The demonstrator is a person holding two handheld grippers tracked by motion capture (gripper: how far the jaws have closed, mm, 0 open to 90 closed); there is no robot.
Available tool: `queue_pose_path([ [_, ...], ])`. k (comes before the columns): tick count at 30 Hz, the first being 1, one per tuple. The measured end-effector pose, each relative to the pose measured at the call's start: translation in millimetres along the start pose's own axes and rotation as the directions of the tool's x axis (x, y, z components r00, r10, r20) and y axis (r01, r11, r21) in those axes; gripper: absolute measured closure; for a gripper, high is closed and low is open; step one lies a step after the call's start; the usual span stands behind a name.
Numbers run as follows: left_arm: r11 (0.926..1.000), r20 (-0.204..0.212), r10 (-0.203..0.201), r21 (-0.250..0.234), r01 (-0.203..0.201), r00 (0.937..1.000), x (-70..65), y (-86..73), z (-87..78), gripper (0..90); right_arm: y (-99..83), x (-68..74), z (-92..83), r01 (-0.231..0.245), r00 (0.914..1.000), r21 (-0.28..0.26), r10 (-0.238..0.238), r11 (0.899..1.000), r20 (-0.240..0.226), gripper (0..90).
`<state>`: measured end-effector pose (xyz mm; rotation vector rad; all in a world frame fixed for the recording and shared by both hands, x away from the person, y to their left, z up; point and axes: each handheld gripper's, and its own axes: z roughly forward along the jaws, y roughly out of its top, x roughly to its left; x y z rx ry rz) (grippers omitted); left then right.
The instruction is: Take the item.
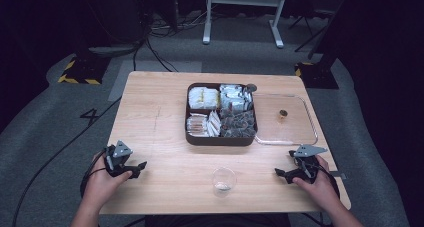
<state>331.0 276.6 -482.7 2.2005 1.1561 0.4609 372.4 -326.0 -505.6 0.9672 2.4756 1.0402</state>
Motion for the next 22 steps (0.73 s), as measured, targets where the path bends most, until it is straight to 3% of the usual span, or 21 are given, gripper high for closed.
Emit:
queue_pose_path([
  [5,0.9993,0.009,-0.018,0.033,0.017,0.9998,2.1,-7.3,8.6,26.5,-0.1,-0.1,-0.1,0.001,1.0,0.0,-0.001,1.0,-0.002,2.3],
  [7,0.9992,0.023,-0.039,0.005,0.039,0.999,2.6,-10.4,11.9,22.8,-0.3,-0.1,-0.2,0.002,1.0,-0.001,-0.002,1.0,-0.003,2.3],
  [11,0.9982,0.022,-0.032,-0.051,0.033,0.9992,4.1,-15.5,16.1,16.2,-0.3,-0.1,-0.3,0.003,1.0,-0.001,-0.003,1.0,-0.004,2.3],
  [22,0.9986,0.031,-0.027,-0.045,0.028,0.9992,4.6,-15.3,16.1,13.3,-0.1,0.6,-0.2,-0.001,1.0,0.003,0.001,1.0,0.009,1.4],
])
